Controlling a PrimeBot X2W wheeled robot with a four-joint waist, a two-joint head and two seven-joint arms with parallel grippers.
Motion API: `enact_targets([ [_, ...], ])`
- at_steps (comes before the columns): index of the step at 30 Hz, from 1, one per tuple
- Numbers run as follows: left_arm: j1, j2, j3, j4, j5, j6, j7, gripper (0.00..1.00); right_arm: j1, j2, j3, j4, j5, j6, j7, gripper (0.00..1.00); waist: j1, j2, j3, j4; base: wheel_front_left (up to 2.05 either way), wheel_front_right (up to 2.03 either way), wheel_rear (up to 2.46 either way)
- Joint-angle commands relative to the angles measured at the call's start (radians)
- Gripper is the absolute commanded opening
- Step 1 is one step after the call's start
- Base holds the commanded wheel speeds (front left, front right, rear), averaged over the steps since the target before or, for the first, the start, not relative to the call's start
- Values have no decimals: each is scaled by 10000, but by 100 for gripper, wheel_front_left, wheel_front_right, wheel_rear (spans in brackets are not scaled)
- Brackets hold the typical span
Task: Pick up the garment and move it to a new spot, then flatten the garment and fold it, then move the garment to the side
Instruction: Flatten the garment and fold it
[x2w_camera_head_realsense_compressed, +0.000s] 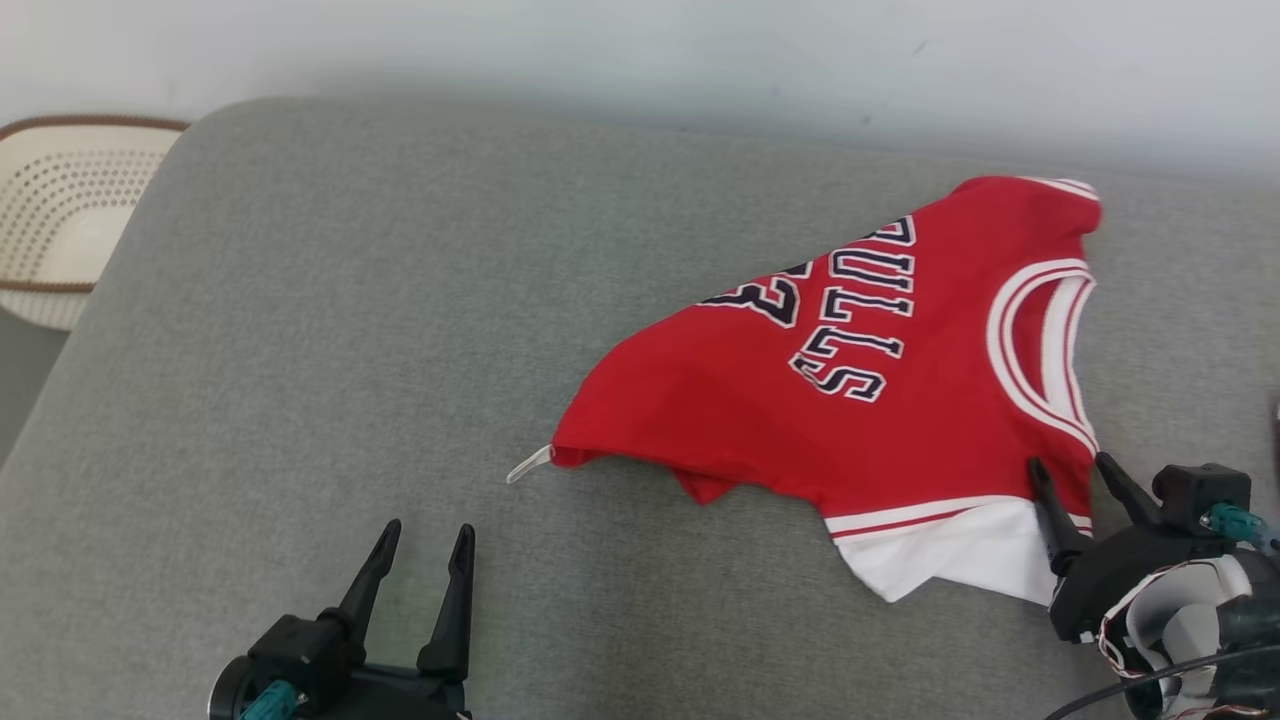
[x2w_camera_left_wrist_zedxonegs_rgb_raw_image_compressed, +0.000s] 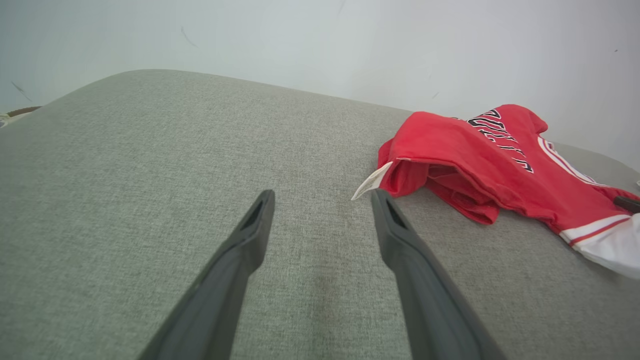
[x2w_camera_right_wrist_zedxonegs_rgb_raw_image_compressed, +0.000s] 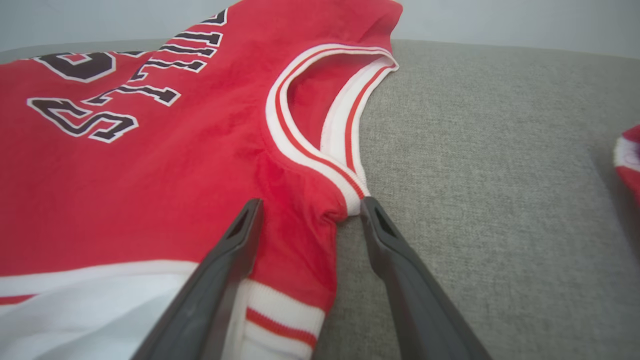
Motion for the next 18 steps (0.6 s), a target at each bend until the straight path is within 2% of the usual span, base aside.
enact_targets([
  [1, -134, 9, -58, -98, -24, 43, -13, 100, -185, 14, 38, 307, -56, -12, -8, 100, 0, 0, 356, 406, 0, 0, 0],
  [2, -171, 12, -74, -148, -43, 76, -13, 100, -322, 13, 43, 538, -104, -12, -7, 92, 0, 0, 401, 469, 0, 0, 0],
  [3, -218, 9, -131, -203, -48, 75, -13, 100, -439, -5, -19, 830, -155, -12, -5, 67, 0, 0, 452, 534, 0, 0, 0],
  [4, -269, 7, -168, -257, -44, 84, -13, 100, -569, 2, -95, 1128, -222, -12, -2, 27, 0, 0, 488, 583, 0, 0, 0],
  [5, -305, 6, -219, -310, -65, 115, -13, 100, -725, 15, -199, 1312, -300, -13, 1, 5, 0, 0, 534, 638, 0, 0, 0],
  [6, -303, 9, -250, -344, -78, 138, -13, 100, -817, 17, -261, 1491, -434, -13, 2, 0, 0, 0, 566, 677, 0, 0, 0],
  [17, -473, 10, -537, -498, -151, 152, -13, 100, -1601, -629, -2691, 2042, -2454, -13, -4, 0, 0, 0, 699, 776, 0, 0, 0],
  [18, -461, 10, -559, -486, -156, 155, -13, 100, -1550, -623, -2854, 2088, -2582, -13, -4, 8, 0, 0, 670, 753, 0, 0, 0],
])
